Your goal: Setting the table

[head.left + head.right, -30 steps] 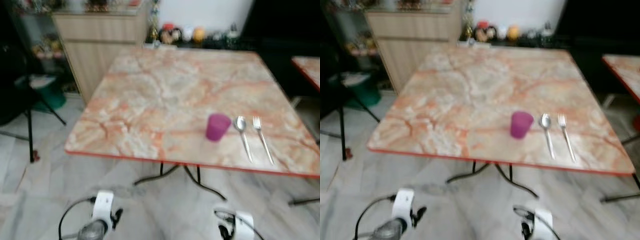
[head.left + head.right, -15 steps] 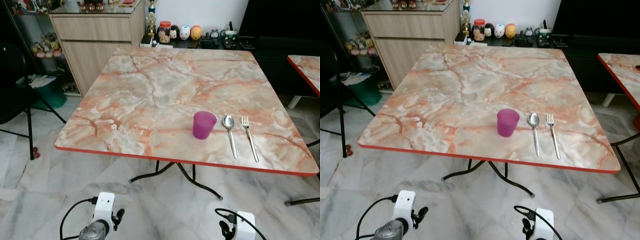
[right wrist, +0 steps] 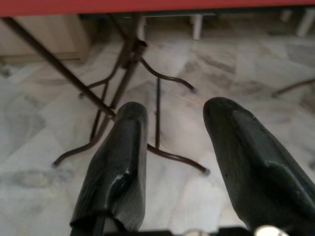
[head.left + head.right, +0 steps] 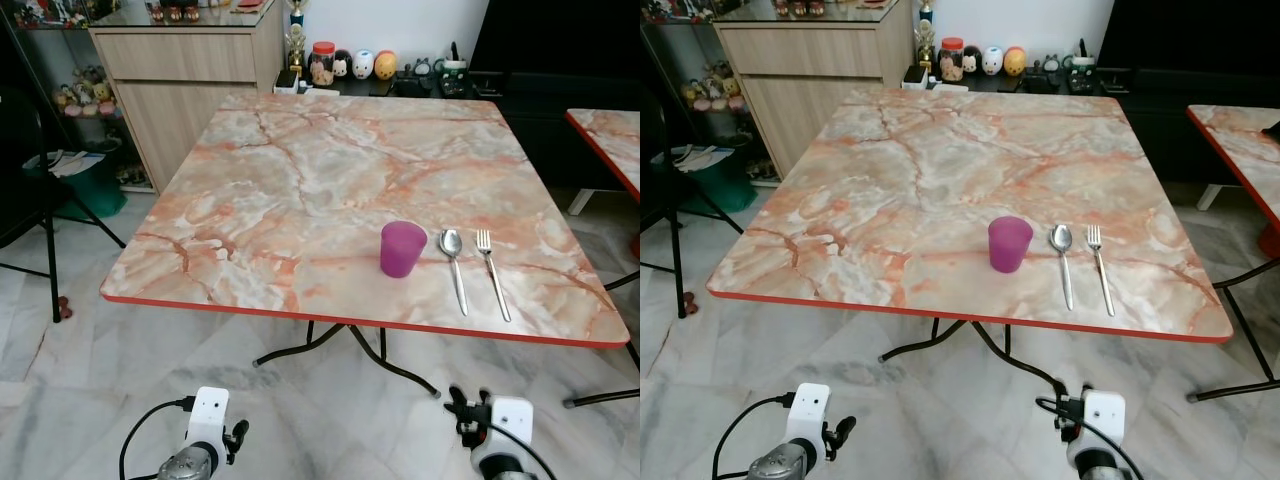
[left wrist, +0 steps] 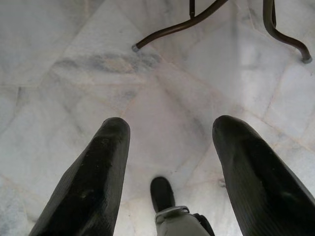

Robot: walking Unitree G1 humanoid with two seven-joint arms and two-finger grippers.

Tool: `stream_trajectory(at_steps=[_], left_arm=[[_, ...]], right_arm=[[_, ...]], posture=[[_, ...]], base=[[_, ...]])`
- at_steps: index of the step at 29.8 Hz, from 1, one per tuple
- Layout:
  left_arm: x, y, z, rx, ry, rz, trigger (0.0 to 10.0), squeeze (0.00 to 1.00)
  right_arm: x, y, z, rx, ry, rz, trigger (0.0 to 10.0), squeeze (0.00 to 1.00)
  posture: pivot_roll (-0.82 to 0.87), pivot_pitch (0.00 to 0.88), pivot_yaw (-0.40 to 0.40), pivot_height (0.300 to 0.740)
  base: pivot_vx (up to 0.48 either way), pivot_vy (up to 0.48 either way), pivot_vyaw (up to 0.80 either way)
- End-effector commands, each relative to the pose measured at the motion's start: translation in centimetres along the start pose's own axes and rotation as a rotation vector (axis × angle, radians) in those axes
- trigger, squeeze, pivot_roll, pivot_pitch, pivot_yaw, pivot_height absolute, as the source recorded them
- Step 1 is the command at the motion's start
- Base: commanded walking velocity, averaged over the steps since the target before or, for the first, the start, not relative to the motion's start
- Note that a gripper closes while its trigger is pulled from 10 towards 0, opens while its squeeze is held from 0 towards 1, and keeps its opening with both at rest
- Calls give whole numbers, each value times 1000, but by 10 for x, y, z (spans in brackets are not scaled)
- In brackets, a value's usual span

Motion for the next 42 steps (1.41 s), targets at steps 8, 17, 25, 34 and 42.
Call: stream_trajectory(at_steps=[8, 17, 25, 34, 42], left_arm=[[7, 0, 3, -9, -8, 19, 10000, 0], [7, -1, 5, -14, -14, 21, 10000, 0], [6, -1, 8, -28, 0, 28, 10000, 0], [9, -1, 8, -24, 1, 40, 10000, 0], [13, 3, -3, 1, -8, 33, 10000, 0]], right_arm=[[12, 18, 25, -143, 41, 67, 10000, 0], [18, 35, 58, -262, 72, 71, 10000, 0], [10, 4, 99, -352, 45, -9, 10000, 0], [4, -36, 156, -467, -20, -77, 10000, 0], [8, -45, 148, -407, -52, -78, 10000, 0]], posture=[[-24, 0, -3, 740], [-36, 0, 7, 740], [-37, 0, 14, 740], [-45, 0, 21, 740], [-7, 0, 8, 740]], base=[[0, 0, 0], [0, 0, 0], [0, 0, 0], [0, 0, 0], [0, 0, -55]])
Point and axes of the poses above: a point about 5 cm out from each wrist's last joint towards the gripper, its own y axis pointing back from the gripper into the wrist, its own z axis along the axis of the wrist's last joint, x = y × z, the point moved 3 cm from there along -y, pointing out of the wrist towards the gripper, and after that the axes turned 6 degrees about -y, right-handed, at the moved point
